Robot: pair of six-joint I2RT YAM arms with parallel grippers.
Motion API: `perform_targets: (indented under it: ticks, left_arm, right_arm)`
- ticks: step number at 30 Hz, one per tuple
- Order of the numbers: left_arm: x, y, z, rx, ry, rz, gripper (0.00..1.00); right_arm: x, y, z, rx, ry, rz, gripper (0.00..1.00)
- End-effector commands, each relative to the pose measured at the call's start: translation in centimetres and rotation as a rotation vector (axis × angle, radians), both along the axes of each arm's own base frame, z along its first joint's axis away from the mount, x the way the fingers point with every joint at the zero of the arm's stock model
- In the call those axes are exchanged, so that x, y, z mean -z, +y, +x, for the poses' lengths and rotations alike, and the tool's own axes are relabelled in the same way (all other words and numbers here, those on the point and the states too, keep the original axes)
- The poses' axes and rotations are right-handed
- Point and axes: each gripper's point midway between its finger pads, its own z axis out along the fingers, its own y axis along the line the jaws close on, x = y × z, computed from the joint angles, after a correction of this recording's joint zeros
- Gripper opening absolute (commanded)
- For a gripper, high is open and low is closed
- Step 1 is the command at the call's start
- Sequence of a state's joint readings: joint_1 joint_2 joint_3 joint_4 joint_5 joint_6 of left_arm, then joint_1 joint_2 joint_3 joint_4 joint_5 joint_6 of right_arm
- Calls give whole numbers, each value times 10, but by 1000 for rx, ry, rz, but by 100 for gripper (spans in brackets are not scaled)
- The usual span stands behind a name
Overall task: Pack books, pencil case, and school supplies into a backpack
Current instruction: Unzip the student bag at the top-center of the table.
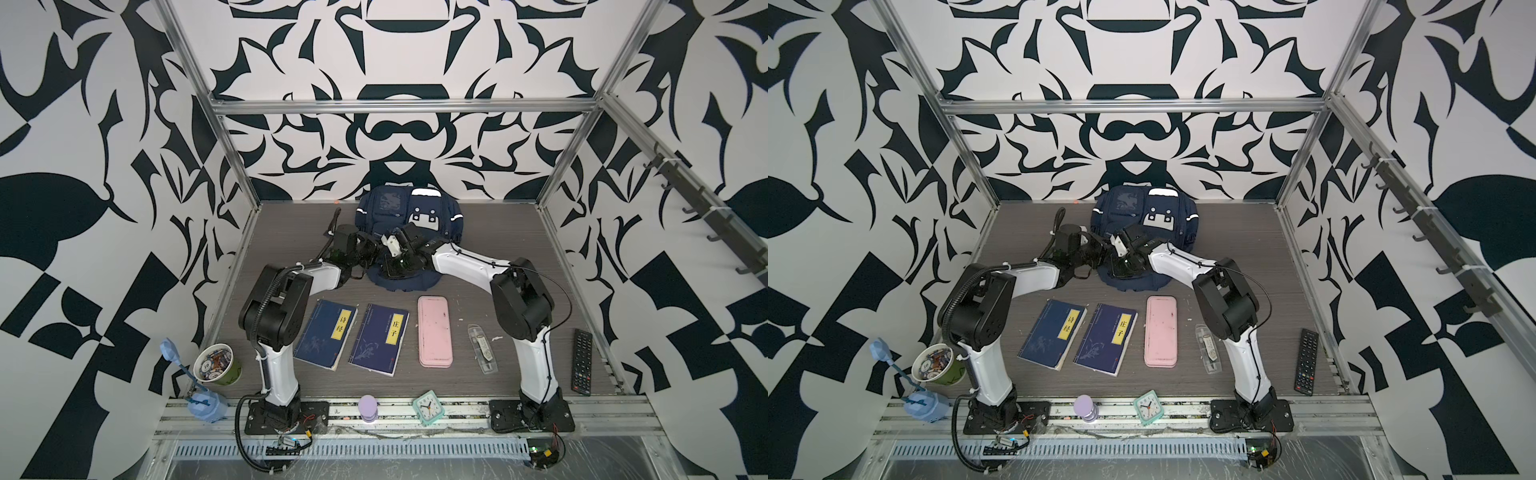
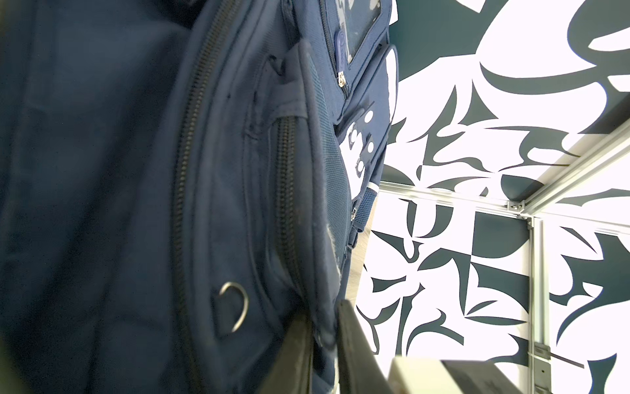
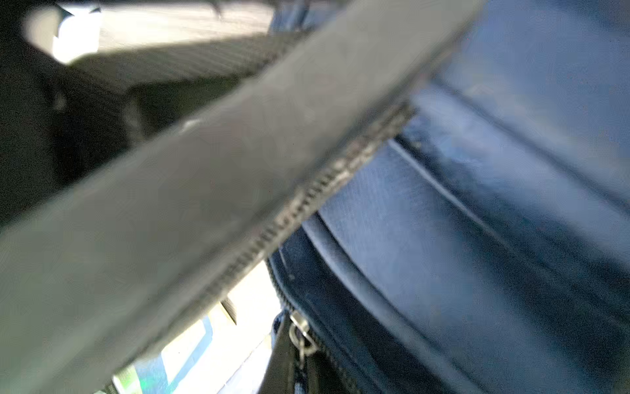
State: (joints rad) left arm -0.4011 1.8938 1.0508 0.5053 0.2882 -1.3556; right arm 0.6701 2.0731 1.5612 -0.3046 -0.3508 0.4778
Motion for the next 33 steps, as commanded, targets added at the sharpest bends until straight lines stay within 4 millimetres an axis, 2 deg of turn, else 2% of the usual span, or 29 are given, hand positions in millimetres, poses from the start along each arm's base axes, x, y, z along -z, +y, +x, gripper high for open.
perform_targets:
  ticks: [1,6,11,15,19,23,29,33]
  left_arm:
    - [-20,-12,8,11,-70,-39,17]
    - [-15,-11,7,13,-62,-35,17]
    - [-7,-6,6,9,-52,-29,15]
    - [-3,-5,5,25,-57,-37,17]
    - [-6,-7,1,85,-56,20,19]
    - [-2,-5,-3,98,-47,48,19]
    - [3,-7,-3,102,-35,32,19]
    - [6,-3,-5,95,-29,49,19]
  right_arm:
    - [-52,4,19,57,-181,71,0]
    - [-57,-5,17,58,-202,52,0]
    - [-60,-13,9,73,-185,117,0]
    - [-45,-16,5,100,-127,211,0]
    - [-33,-35,7,153,-74,312,0]
    - [-36,-47,13,196,-33,477,0]
    - [-45,-36,16,182,23,666,0]
    - [-43,-53,23,249,3,705,0]
